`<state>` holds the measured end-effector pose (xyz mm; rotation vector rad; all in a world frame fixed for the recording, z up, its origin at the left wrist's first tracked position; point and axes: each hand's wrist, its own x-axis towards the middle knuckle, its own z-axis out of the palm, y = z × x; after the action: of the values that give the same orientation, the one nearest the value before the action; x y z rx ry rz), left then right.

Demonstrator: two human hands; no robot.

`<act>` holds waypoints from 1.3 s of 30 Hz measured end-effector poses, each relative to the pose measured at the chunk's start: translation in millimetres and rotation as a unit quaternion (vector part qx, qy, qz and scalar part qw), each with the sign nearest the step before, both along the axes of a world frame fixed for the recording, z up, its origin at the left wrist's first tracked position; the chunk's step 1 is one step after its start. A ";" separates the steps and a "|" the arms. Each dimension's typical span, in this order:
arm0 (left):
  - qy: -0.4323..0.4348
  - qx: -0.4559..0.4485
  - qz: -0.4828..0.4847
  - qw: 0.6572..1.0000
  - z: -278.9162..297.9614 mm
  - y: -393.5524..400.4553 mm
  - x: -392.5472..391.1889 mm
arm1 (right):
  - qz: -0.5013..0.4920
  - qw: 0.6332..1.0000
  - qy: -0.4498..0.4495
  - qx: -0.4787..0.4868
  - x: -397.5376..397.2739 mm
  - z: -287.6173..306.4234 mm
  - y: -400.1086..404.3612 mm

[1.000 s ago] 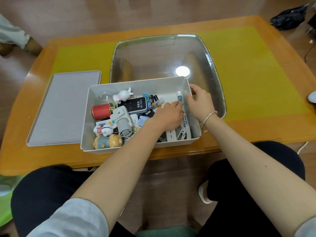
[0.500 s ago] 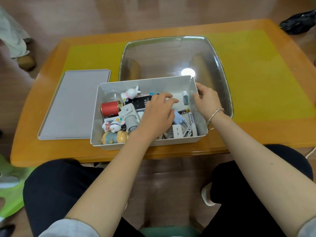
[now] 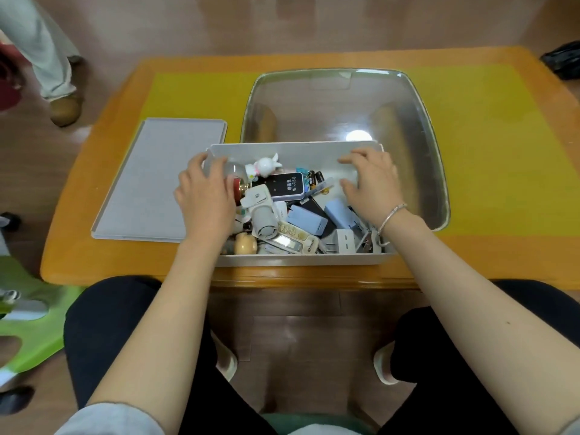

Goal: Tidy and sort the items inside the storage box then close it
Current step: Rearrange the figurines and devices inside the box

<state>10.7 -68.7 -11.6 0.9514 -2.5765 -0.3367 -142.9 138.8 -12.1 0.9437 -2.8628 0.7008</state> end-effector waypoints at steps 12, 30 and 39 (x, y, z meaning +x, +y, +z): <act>-0.099 0.108 0.048 0.988 -7.8 -16.5 19.5 | 0.070 0.989 -0.120 0.048 15.6 -14.7 -29.6; -0.065 0.159 0.023 0.985 -12.9 -27.4 33.1 | 0.139 0.977 -0.162 -0.024 26.1 -6.9 -116.6; -0.040 0.169 0.022 0.985 -14.6 -25.6 31.9 | 0.190 0.967 -0.166 -0.033 22.4 -17.9 -129.3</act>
<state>42.7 -94.2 -26.2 1.1558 -2.6144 -0.7562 -120.6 9.5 -30.0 1.5194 -2.9314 1.0699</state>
